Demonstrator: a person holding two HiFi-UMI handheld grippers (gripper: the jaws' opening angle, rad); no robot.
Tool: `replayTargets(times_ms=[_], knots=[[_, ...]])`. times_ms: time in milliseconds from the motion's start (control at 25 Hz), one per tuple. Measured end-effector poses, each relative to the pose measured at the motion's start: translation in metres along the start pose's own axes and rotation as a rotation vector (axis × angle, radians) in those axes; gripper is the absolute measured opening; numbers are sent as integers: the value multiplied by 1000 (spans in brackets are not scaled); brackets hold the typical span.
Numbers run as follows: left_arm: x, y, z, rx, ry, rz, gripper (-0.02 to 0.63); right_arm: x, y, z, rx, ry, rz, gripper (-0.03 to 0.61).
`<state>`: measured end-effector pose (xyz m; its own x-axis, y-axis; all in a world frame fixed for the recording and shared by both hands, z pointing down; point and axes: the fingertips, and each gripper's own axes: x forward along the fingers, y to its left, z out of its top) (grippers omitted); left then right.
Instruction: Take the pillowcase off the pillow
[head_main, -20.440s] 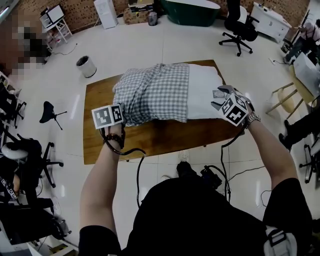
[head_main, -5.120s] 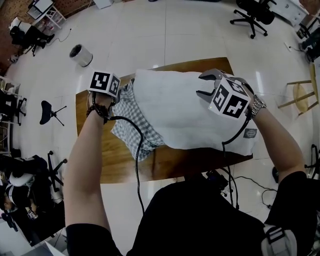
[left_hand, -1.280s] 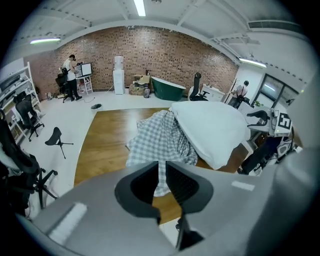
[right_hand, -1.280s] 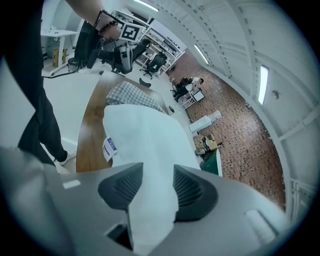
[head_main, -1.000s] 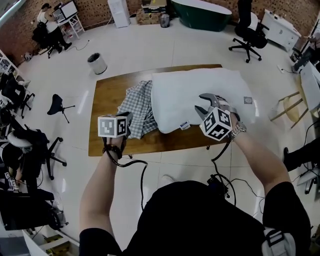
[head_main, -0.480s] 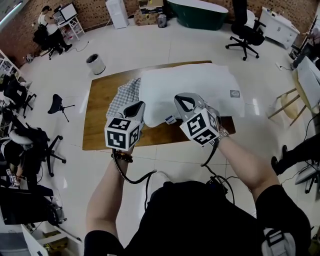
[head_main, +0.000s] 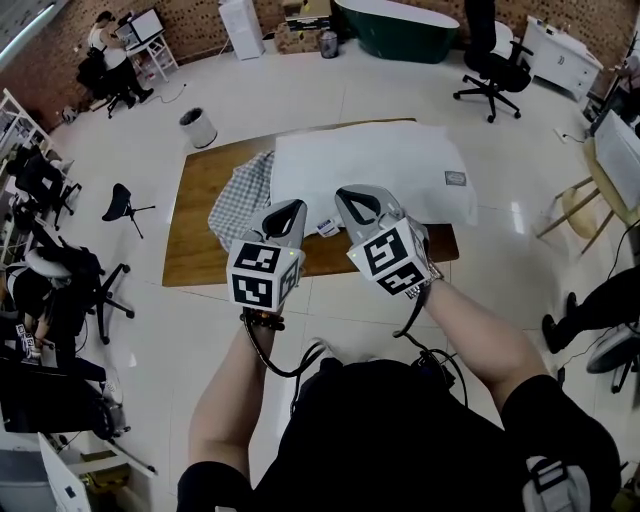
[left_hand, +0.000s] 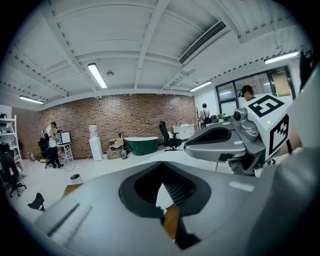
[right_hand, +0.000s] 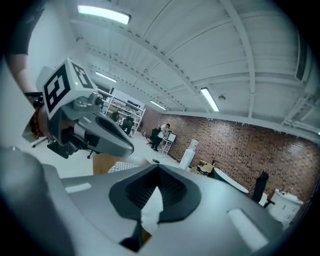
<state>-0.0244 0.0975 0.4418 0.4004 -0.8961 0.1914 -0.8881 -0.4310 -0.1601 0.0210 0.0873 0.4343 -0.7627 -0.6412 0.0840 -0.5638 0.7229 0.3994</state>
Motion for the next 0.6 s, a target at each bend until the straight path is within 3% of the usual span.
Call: replayTargets(times_ms=[600], knots=[[1,-25,1,20,7,17,5,-23,0,5,31,-36,6,0]])
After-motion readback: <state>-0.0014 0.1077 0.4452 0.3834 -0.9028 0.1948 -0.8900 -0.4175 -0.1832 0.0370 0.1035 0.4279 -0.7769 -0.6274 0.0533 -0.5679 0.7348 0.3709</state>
